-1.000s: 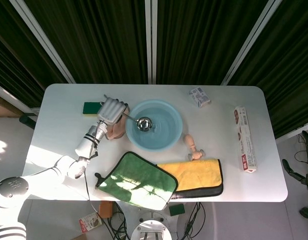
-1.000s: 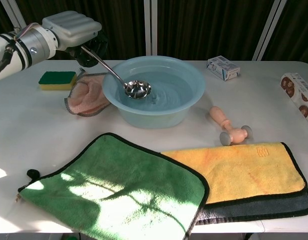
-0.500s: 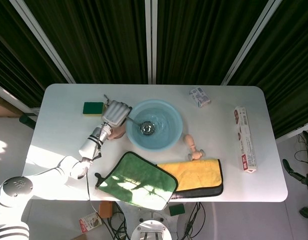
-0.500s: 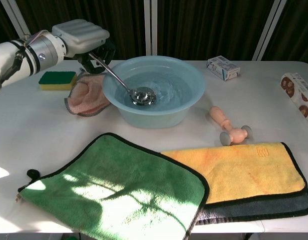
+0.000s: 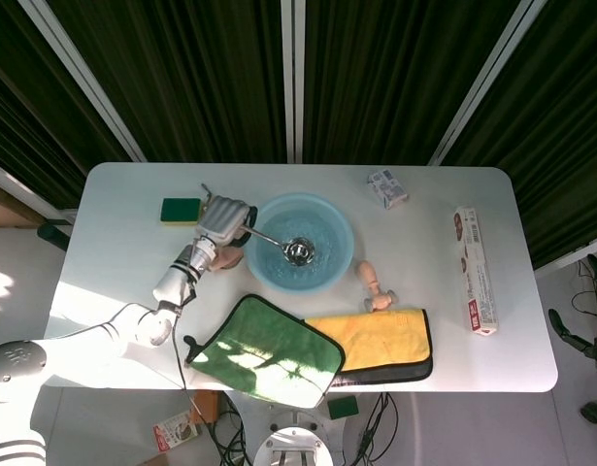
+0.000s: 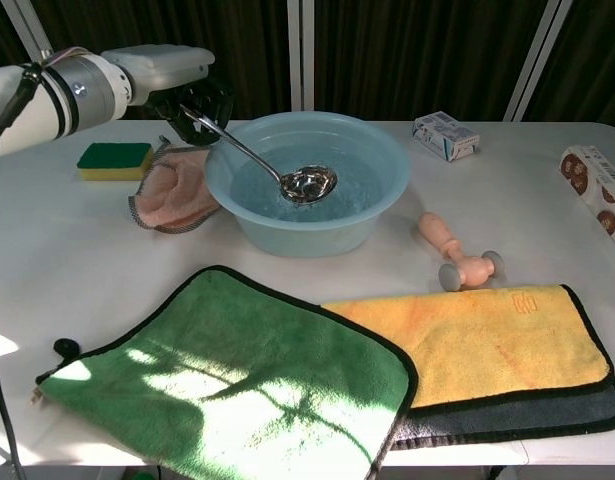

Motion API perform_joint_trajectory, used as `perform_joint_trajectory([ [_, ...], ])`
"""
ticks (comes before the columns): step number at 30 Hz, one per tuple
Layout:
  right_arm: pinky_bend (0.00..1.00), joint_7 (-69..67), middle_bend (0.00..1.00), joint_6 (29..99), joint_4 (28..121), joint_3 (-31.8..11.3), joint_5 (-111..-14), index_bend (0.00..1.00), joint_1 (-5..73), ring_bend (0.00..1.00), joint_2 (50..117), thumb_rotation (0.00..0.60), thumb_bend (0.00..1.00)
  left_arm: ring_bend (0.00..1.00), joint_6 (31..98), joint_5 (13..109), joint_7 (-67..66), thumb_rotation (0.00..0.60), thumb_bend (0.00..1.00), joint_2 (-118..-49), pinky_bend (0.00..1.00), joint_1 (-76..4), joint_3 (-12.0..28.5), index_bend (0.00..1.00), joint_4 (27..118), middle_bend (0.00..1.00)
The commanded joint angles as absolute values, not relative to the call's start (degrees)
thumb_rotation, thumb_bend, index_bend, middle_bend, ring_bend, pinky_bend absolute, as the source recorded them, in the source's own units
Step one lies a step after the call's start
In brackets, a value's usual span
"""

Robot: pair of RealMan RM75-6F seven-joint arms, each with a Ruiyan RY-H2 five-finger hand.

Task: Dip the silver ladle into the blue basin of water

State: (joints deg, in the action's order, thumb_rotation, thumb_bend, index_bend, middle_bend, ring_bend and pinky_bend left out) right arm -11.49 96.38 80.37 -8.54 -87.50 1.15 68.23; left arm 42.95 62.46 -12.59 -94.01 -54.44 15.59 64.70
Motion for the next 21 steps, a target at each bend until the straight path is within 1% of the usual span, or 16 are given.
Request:
perform_joint_trajectory([
  [1, 0.00, -11.42, 0.00, 96.28, 80.43, -8.54, -87.43, 0.00, 1.17, 0.00, 68.22, 0.600, 0.26, 0.58, 42.33, 61.34, -11.96, 0.600, 0.34, -93.00, 0.83, -54.55, 16.18, 0.80, 66.20, 0.59],
  [9, 0.00, -10.97, 0.00, 96.34, 80.78, -8.59, -87.37, 0.00, 1.18, 0.00, 68.16, 0.600, 0.26, 0.58, 41.43, 58.63, -12.19, 0.600, 0.34, -89.88, 0.83, -55.47, 17.23, 0.80, 69.77, 0.59],
  [21, 0.00, -10.71, 0.00, 96.28, 81.10, -8.59, -87.34, 0.00, 1.23, 0.00, 68.07, 0.600, 0.26, 0.58, 42.18, 54.70, -17.30, 0.600, 0.34, -85.94, 0.83, -57.19, 16.63, 0.80, 73.85, 0.59],
])
